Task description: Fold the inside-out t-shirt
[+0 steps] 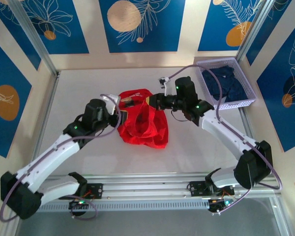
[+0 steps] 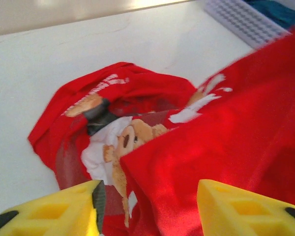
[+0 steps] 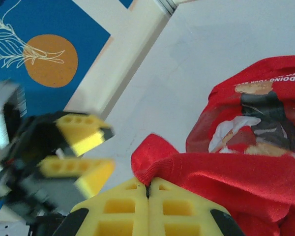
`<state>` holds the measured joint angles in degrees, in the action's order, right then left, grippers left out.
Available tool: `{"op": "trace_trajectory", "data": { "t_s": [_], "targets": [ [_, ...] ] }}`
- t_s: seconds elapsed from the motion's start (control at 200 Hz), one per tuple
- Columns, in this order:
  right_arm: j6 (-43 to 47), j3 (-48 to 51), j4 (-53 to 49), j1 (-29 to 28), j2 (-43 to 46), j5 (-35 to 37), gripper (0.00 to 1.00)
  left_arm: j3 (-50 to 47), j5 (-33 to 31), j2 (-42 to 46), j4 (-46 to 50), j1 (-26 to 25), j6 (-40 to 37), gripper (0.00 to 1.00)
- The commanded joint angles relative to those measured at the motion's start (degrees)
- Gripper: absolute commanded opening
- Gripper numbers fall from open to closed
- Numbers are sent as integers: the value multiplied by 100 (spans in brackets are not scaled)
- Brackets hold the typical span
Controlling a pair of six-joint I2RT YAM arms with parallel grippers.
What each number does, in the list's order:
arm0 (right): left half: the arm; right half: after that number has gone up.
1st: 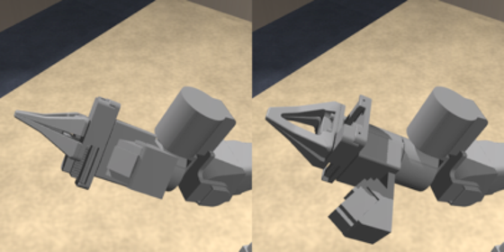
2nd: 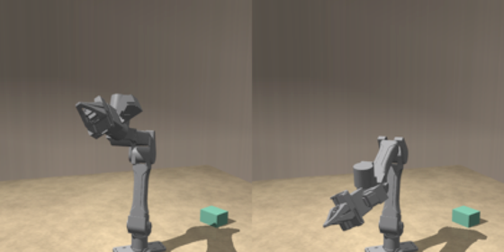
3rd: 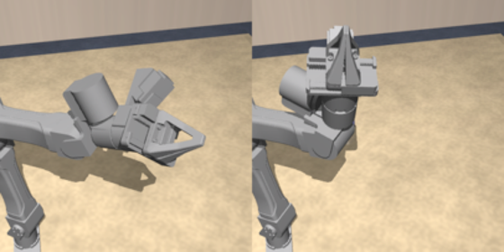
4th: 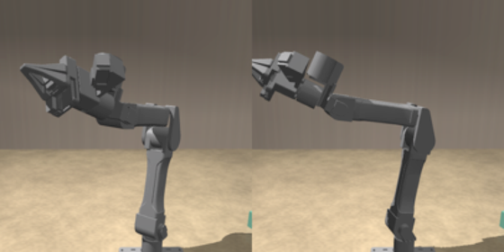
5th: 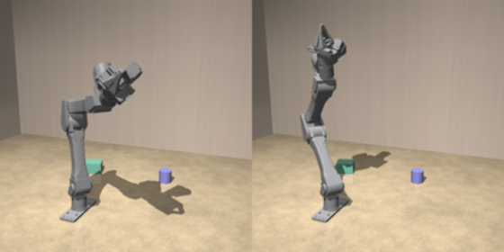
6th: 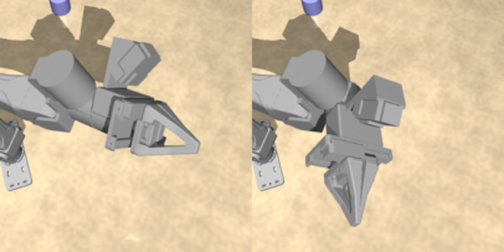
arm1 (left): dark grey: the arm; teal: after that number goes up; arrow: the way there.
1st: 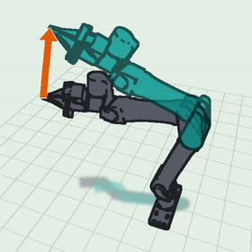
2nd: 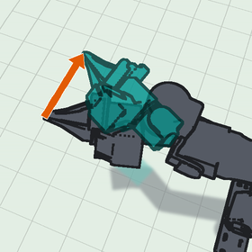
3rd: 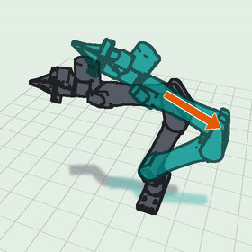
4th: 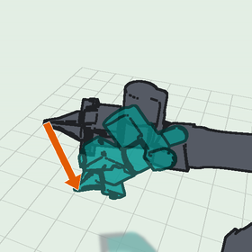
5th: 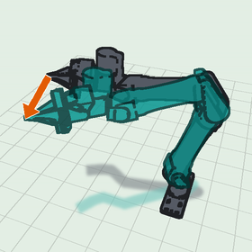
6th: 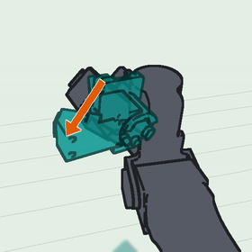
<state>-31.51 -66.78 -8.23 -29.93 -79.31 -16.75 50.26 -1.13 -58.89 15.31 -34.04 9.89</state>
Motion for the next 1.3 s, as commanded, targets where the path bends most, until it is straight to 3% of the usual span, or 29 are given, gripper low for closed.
{"op": "trace_trajectory", "data": {
  "t_s": [0.0,0.19,0.34,0.56,0.66,0.7,0.74,0.77,0.835,0.93,1.035,1.145,1.295],
  "targets": [
    [97,-552,-440,249,-202,-480,0,-416,1085,597,-614,-224,-560,58],
    [259,-1013,-844,439,-578,-814,0,-432,1692,315,-714,-883,-1508,61],
    [259,-1134,-891,532,-704,-947,0,4,1067,-558,-251,-1497,-2392,63],
    [310,-1227,-952,628,-793,-1011,0,252,303,-1443,-110,-1570,-2900,62],
    [321,-1299,-960,651,-878,-1038,0,218,52,-1712,-339,-1542,-2916,52],
    [321,-1352,-968,647,-930,-1067,0,253,-60,-1822,-403,-1524,-2857,42],
    [321,-1416,-982,647,-980,-1086,0,294,-96,-1915,-436,-1494,-2789,25],
    [321,-1469,-1002,651,-1024,-1076,0,336,-83,-1969,-441,-1476,-2728,14],
    [323,-1691,-1163,679,-1159,-965,2,440,-122,-2020,-437,-1419,-2486,1],
    [435,-2250,-1848,734,-1389,-358,37,703,-195,-1950,-350,-1261,-1643,0],
    [932,-2219,-2609,704,-1204,893,59,984,106,-1762,-226,-839,11,0],
    [1088,-1008,-2454,686,-349,1231,63,1090,554,-1535,-223,-454,1228,0],
    [1349,691,-1792,-6,725,1010,65,1414,896,-1461,-32,-159,1669,0]
  ]
}}
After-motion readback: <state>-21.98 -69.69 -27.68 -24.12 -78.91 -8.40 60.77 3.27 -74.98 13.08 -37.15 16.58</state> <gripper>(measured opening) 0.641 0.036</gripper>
